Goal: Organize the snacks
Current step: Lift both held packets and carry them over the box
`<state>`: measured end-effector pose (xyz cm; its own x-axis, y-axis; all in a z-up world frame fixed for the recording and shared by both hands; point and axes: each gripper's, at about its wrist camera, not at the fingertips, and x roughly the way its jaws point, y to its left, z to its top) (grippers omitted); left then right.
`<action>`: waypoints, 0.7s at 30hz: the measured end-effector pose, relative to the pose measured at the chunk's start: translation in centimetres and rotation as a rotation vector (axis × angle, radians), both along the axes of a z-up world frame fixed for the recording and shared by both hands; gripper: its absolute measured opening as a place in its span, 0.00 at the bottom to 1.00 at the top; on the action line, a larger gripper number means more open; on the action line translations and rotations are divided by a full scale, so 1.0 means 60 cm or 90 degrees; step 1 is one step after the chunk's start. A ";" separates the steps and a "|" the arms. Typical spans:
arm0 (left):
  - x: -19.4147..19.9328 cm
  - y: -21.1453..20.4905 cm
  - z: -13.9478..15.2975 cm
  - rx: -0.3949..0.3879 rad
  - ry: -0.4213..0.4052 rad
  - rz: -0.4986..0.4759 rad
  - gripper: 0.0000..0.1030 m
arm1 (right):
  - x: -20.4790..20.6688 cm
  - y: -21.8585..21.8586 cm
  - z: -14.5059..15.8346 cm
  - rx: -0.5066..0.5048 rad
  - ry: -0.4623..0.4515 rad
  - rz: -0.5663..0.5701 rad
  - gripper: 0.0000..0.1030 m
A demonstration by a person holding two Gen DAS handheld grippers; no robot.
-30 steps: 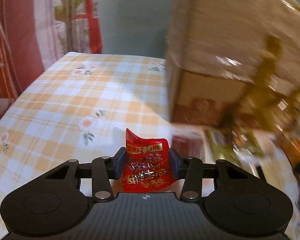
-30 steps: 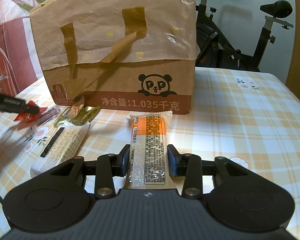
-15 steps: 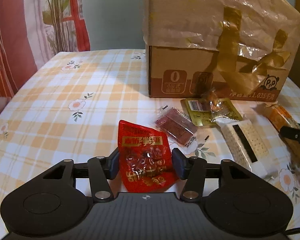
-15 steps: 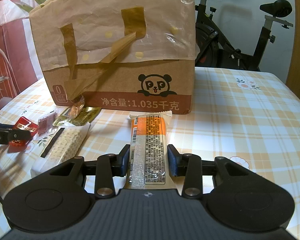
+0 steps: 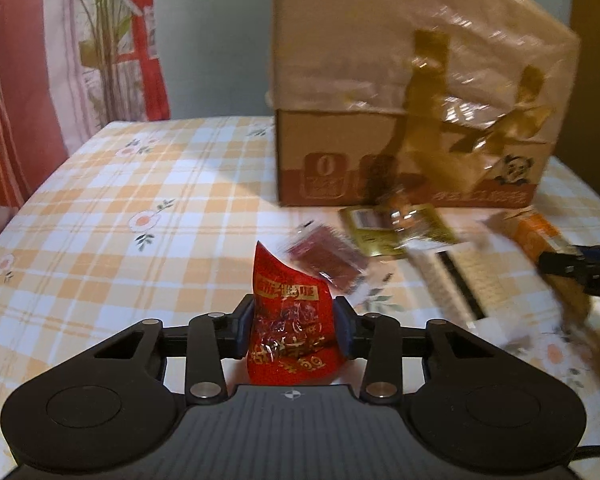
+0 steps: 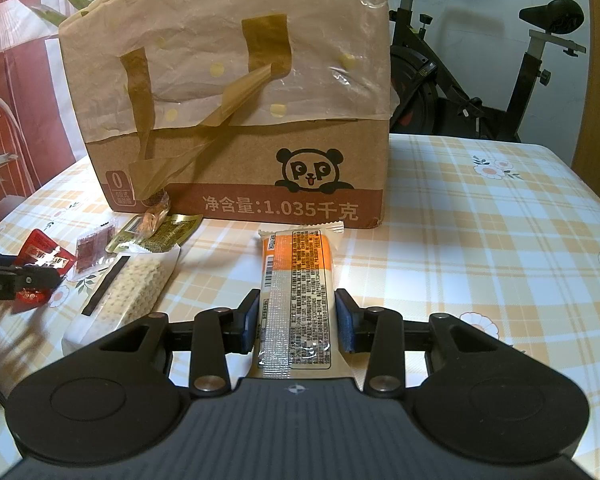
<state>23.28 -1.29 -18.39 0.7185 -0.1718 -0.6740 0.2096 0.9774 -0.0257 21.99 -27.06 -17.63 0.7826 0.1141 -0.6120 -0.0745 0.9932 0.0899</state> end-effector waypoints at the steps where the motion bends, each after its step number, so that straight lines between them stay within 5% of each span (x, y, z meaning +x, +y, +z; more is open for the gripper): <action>1: -0.003 -0.002 0.003 -0.001 -0.006 -0.003 0.41 | 0.000 0.000 0.000 0.000 0.000 0.000 0.40; 21: -0.013 0.025 0.072 -0.065 -0.082 0.025 0.41 | -0.020 -0.031 0.030 0.051 -0.025 -0.024 0.38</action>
